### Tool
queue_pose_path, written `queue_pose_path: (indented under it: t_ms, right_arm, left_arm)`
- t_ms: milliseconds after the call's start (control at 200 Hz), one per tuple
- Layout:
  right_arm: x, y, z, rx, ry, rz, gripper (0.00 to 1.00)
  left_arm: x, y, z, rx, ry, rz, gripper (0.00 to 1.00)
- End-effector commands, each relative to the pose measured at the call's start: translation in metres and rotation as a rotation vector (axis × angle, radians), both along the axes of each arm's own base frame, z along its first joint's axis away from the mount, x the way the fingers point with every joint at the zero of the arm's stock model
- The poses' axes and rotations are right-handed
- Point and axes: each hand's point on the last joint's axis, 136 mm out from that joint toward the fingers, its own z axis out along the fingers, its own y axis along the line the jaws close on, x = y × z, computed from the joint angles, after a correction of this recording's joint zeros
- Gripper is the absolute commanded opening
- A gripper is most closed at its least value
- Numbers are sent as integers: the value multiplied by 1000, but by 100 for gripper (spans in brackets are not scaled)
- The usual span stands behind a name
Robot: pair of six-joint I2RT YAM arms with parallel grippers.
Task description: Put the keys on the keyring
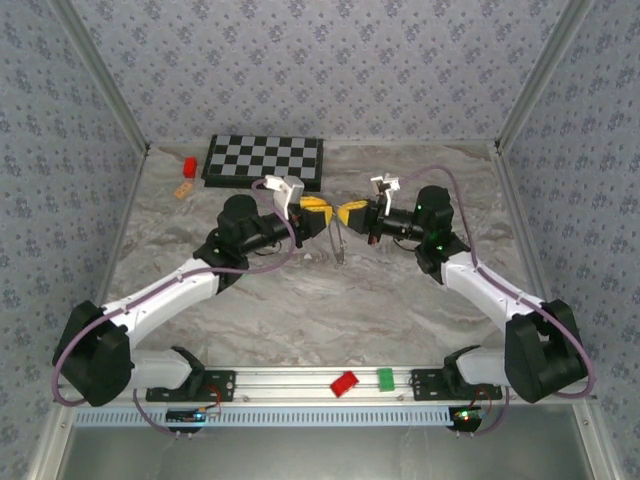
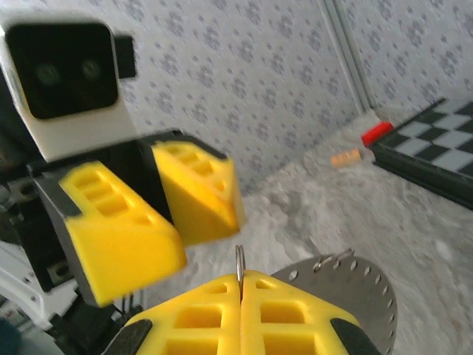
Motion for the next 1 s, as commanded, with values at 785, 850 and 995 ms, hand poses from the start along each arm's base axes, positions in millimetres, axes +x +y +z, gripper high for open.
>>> queue_pose_path:
  t_ms: [785, 850, 995]
  right_arm:
    - [-22, 16, 12, -366, -174, 202, 0]
    - [-23, 17, 11, -367, -173, 206, 0]
    - [-26, 20, 10, -369, -175, 214, 0]
  left_arm:
    - [-17, 3, -1, 96, -3, -213, 26]
    - [-18, 2, -2, 99, 1, -229, 25]
    - [-20, -2, -3, 96, 6, -260, 24]
